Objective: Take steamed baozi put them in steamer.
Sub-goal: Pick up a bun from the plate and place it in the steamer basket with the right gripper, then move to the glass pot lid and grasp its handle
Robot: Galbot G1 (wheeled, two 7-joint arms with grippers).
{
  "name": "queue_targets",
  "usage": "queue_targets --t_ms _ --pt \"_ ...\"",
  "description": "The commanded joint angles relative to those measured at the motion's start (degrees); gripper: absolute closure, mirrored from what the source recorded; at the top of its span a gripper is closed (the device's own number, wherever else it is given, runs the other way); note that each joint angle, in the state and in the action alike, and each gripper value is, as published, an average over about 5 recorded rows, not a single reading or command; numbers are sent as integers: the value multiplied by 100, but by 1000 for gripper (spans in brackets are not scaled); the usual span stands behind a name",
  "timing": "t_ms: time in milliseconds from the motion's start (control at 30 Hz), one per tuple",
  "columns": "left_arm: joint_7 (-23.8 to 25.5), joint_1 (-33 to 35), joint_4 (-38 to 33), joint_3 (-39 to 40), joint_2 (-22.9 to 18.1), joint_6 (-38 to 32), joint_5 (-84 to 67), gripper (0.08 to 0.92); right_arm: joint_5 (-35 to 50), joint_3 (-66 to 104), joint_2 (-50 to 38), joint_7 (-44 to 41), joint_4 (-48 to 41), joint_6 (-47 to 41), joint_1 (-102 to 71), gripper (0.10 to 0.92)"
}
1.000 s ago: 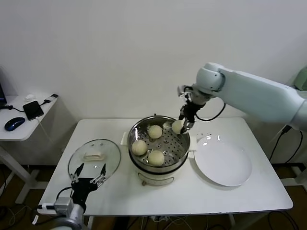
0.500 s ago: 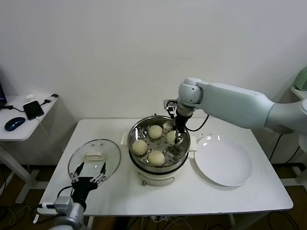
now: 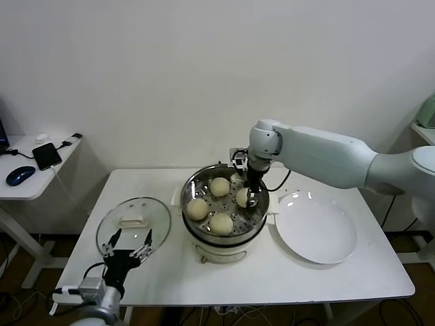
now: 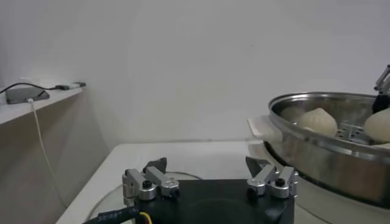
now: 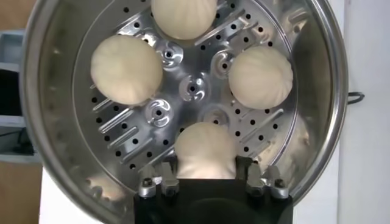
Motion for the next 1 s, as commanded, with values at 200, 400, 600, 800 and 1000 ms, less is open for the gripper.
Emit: queue_targets --t_ms 200,400,600,800,1000 --pt "1 54 -66 24 -36 -7 30 177 -18 386 -205 154 112 -7 -139 221" --pt "6 100 -167 17 -50 -1 32 177 16 905 -694 67 428 -7 -54 203" --pt "-108 44 -149 -81 13 -125 -191 177 646 2096 -1605 604 1102 298 -300 202" --pt "-553 -190 -28 -44 86 -342 -665 177 1602 4915 -2498 2936 1972 1102 -2360 203" --pt "-377 -295 41 26 164 -509 -671 177 1487 8660 -1980 4319 2506 2228 -5705 203"
